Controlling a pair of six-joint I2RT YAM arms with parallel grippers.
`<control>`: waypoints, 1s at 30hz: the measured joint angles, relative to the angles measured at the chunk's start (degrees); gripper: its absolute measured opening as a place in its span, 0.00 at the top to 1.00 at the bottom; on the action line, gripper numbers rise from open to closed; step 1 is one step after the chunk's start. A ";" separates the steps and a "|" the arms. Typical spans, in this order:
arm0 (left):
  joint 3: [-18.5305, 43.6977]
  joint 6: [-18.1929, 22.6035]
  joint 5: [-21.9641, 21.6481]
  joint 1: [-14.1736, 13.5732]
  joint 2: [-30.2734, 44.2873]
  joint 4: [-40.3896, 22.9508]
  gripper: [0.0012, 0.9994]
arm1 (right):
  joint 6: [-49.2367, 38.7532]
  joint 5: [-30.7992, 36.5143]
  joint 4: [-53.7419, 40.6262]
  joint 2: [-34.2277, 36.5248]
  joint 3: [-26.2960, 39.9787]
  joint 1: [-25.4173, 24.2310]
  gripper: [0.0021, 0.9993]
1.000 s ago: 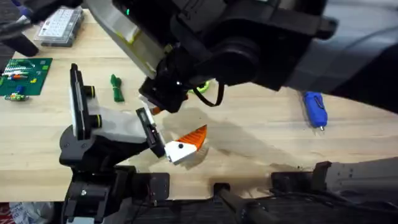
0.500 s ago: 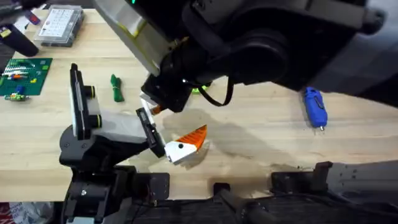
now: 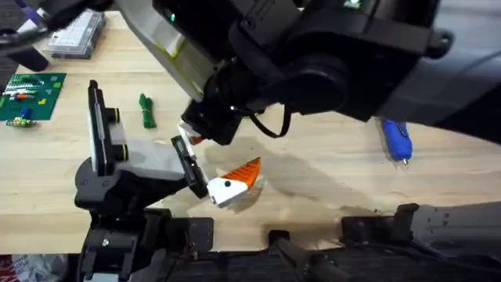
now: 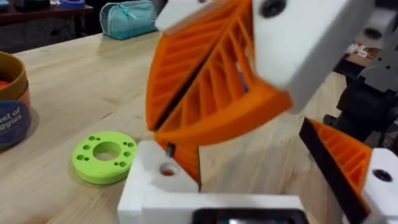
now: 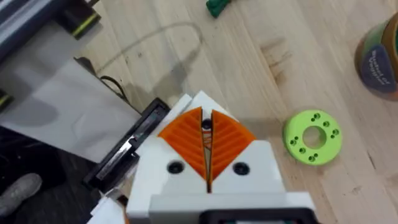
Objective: Pick up the gripper from the table and insert it into the empty holder that is missing its gripper. Then pick up a screw, insert it into the mounting hole, and use the screwdriver to tighten it. Finally, clean up the table by picking up the vegetable and placing it into the bucket.
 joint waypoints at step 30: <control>0.00 0.00 0.02 0.00 0.00 0.00 0.01 | 0.00 0.00 0.24 2.43 -0.32 0.00 0.99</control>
